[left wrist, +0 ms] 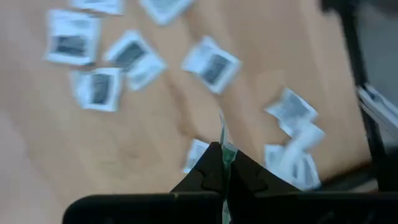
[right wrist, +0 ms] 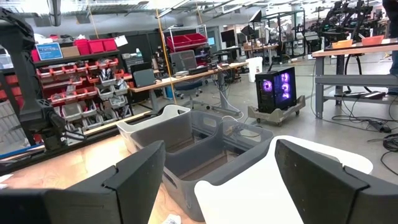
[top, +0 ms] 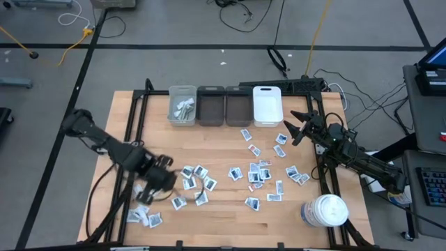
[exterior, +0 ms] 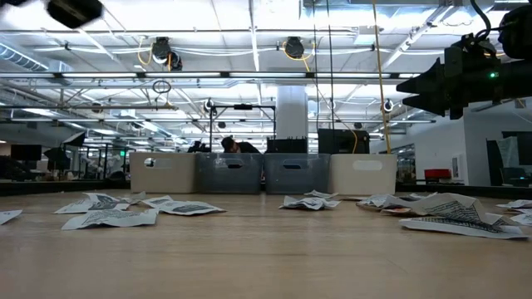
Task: Pick & Place First Aid Supplies
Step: Put the bandage into the gray bin
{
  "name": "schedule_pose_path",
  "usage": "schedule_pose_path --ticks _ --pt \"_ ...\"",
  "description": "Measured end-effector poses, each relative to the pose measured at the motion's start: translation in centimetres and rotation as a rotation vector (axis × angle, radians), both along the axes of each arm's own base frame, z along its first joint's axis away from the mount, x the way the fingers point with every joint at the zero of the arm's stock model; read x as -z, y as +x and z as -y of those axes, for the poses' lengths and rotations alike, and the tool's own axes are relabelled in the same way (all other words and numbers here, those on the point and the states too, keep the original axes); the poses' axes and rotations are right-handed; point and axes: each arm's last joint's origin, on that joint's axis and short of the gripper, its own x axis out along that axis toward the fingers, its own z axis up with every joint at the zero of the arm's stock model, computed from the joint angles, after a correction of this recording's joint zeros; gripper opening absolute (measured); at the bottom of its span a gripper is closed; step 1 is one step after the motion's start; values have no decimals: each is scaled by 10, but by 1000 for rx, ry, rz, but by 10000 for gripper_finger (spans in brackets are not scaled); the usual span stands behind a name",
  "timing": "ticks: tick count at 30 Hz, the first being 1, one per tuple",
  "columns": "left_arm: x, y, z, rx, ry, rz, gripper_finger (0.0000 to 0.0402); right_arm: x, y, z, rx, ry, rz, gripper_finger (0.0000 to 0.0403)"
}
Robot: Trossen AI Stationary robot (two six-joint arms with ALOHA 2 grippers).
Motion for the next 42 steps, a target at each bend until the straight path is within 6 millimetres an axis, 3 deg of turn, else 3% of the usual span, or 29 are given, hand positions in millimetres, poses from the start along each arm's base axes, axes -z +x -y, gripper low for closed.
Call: schedule_pose_path --ticks 7,12,17,23,32,42 --pt "0 26 -65 -273 30 15 1 0 0 0 0 0 -1 297" --pt "0 32 -121 -482 46 26 1 0 0 0 0 1 -1 297" --pt "0 24 -179 -746 58 20 1 0 0 0 0 0 -1 297" --pt "0 -1 -237 -1054 62 11 0 0 0 0 0 0 -1 297" --pt "4 -36 -288 -1336 57 -17 0 0 0 0 0 0 -1 297" --pt "23 -13 -348 -1336 41 -139 0 0 0 0 0 0 0 297"
